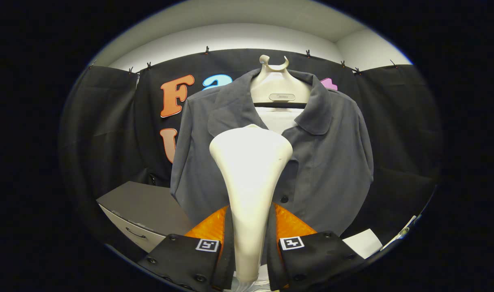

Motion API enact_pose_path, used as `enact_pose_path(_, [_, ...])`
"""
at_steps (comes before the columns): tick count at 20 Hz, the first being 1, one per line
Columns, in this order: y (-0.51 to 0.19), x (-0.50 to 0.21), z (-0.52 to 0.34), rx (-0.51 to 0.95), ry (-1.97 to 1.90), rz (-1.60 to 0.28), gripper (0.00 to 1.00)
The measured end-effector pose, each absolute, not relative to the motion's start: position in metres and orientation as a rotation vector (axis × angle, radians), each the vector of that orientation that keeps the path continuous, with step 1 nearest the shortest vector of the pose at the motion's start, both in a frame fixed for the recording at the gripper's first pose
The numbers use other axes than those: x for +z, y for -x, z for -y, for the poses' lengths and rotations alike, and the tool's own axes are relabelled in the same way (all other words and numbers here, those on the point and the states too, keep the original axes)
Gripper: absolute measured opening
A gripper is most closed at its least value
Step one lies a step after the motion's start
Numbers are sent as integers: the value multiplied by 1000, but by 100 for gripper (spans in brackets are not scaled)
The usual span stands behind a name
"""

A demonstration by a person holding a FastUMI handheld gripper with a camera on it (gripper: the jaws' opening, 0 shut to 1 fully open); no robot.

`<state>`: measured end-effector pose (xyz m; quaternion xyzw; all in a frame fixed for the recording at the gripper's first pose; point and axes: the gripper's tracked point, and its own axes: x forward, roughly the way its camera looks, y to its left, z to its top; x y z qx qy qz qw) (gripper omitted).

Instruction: Iron the clothes twice with a garment steamer, once on the left side and once on the right side.

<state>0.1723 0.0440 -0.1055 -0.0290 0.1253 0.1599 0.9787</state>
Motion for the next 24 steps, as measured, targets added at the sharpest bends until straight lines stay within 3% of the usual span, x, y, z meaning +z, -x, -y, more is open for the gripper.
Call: enact_pose_path(24, [-164,-238,-26,323,145,-441,41])
